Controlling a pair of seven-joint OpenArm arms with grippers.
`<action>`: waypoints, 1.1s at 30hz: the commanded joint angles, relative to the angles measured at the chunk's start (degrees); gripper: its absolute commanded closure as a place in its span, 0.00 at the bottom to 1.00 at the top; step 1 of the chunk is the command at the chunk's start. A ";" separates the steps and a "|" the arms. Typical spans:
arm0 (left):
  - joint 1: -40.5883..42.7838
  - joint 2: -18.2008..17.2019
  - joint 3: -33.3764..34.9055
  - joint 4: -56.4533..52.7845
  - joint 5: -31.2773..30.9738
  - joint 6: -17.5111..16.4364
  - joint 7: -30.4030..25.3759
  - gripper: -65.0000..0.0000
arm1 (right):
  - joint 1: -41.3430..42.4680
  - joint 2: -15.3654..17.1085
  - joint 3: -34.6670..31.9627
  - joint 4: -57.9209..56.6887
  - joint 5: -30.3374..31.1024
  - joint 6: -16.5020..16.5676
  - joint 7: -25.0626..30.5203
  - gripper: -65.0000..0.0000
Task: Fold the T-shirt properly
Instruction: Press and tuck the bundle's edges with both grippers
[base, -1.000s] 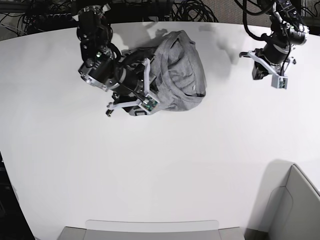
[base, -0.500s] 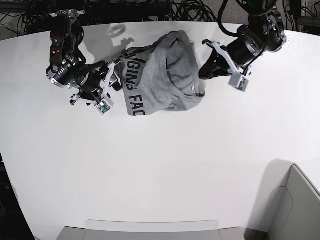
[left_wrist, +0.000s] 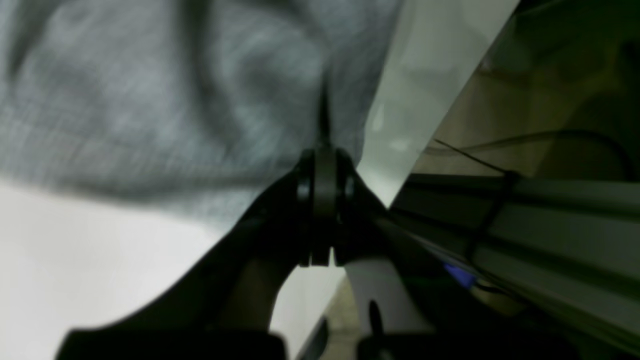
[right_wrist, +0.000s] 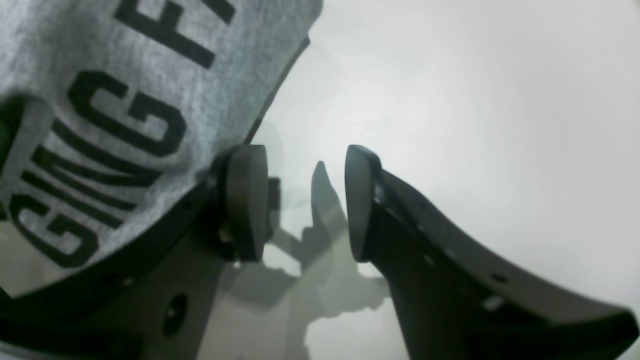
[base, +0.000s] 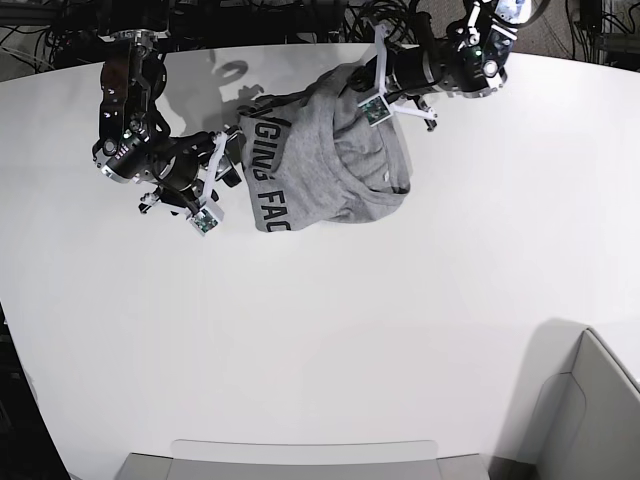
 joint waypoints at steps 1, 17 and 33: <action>-0.07 0.65 -0.30 -0.49 0.71 -0.06 -0.51 1.00 | 0.66 0.16 0.20 1.57 0.54 -0.03 0.87 0.61; -5.79 6.98 -33.27 0.65 2.55 -0.06 1.24 1.00 | -1.71 -0.28 5.65 8.69 0.54 7.05 0.70 0.61; -1.92 8.48 -11.20 5.66 2.29 -0.06 2.65 1.00 | 11.48 0.08 -0.95 -8.10 0.36 7.05 1.58 1.00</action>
